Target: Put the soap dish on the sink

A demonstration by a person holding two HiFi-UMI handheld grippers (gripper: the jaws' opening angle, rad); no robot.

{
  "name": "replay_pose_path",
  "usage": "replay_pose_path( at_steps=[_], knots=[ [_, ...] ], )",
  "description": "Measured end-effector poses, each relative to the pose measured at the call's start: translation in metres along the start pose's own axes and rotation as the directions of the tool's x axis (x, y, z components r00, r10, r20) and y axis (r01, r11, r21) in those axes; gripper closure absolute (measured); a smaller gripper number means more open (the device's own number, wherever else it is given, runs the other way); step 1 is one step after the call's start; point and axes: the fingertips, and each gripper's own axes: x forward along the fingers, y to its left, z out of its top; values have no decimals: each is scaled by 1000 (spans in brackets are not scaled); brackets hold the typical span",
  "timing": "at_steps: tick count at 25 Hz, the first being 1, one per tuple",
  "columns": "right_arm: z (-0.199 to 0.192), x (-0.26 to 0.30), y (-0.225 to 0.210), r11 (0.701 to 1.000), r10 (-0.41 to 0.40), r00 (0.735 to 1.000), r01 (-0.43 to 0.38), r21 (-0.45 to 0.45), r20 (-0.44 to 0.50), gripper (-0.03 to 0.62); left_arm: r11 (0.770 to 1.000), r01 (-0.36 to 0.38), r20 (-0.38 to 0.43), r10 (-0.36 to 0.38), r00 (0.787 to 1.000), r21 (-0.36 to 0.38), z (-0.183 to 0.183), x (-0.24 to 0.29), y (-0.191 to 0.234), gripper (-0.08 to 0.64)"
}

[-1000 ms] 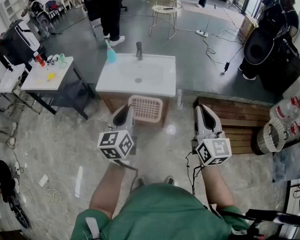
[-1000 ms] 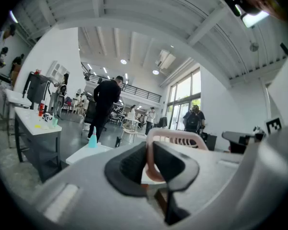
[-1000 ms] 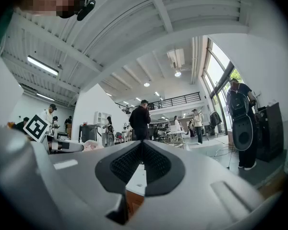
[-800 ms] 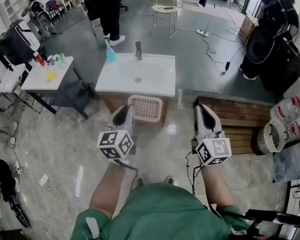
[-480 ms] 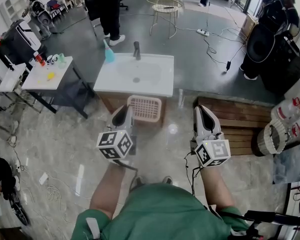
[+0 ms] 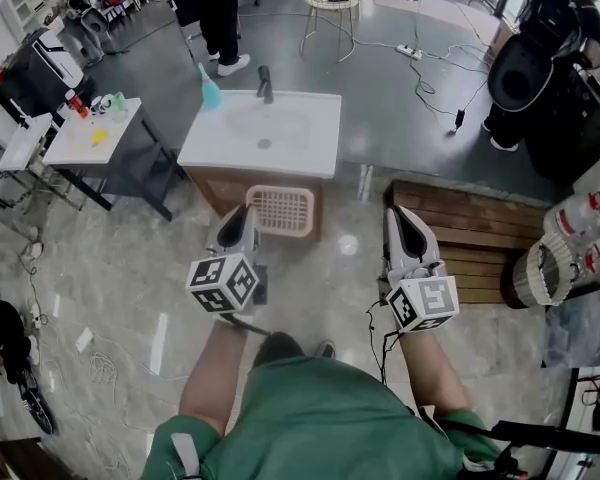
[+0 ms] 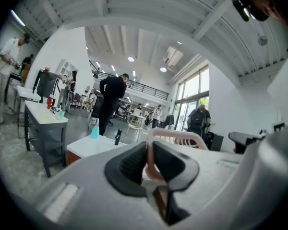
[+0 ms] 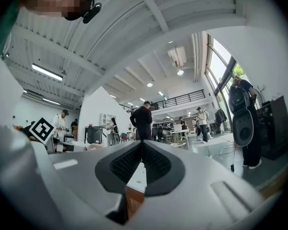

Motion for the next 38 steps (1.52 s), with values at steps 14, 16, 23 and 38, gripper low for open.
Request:
replay_pose_path(
  at_steps=[14, 16, 23, 38],
  knots=[
    [-26, 62, -52, 996, -80, 996, 82, 24, -50, 584, 998, 56, -65, -58, 996, -27, -10, 96, 18, 517],
    [-29, 82, -56, 996, -90, 995, 91, 17, -52, 584, 997, 68, -75, -71, 995, -33, -8, 116, 29, 517],
    [-38, 151, -61, 989, -144, 987, 146, 24, -78, 584, 992, 112, -97, -117, 988, -51, 6, 183, 74, 517],
    [-62, 238, -64, 966, -256, 956, 260, 7, -147, 584, 971, 198, -174, -220, 960, -136, -9, 274, 145, 517]
  ],
)
